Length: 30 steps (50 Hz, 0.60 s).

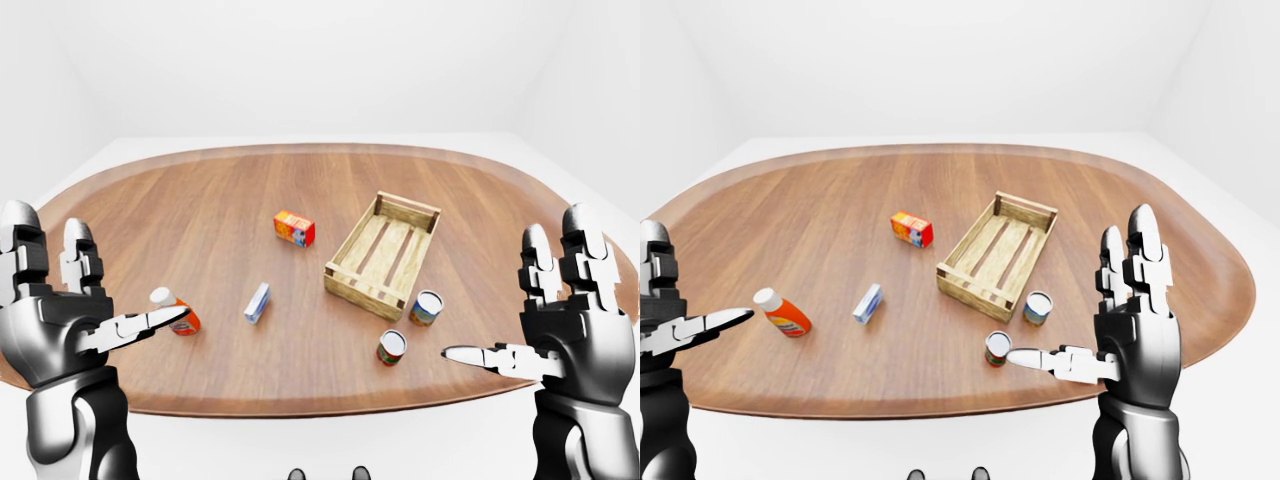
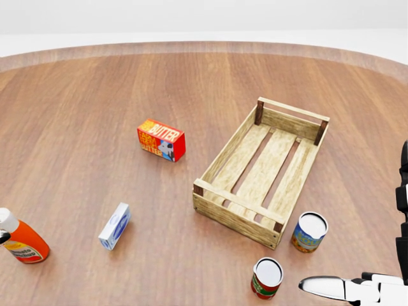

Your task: Pick up the tomato sauce, and put it in the wooden tray.

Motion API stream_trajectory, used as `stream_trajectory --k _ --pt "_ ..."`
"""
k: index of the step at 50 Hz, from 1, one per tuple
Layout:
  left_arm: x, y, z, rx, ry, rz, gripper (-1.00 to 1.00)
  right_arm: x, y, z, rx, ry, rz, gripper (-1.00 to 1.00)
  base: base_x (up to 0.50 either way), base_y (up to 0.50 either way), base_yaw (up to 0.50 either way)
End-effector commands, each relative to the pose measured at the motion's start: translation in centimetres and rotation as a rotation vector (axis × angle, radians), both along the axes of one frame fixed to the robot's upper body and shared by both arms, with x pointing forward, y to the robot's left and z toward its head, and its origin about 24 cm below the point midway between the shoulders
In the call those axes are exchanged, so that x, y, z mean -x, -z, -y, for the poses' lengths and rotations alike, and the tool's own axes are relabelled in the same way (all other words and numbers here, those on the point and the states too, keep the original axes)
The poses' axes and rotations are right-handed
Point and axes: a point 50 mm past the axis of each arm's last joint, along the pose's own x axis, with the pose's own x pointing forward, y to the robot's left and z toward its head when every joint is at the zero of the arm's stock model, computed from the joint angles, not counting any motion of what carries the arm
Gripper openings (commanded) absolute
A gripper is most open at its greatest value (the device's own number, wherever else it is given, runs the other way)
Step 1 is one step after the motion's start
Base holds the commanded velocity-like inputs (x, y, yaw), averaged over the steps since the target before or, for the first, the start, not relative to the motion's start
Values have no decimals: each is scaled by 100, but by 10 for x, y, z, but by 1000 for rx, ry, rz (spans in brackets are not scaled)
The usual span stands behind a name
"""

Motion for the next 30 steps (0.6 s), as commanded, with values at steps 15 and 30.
stream_trajectory --k 15,30 --pt "0 1 -1 0 -1 -3 98 2 -2 0 12 3 4 100 50 0 0" --pt "2 0 -1 -2 -1 3 98 3 -2 1 14 8 7 100 50 0 0"
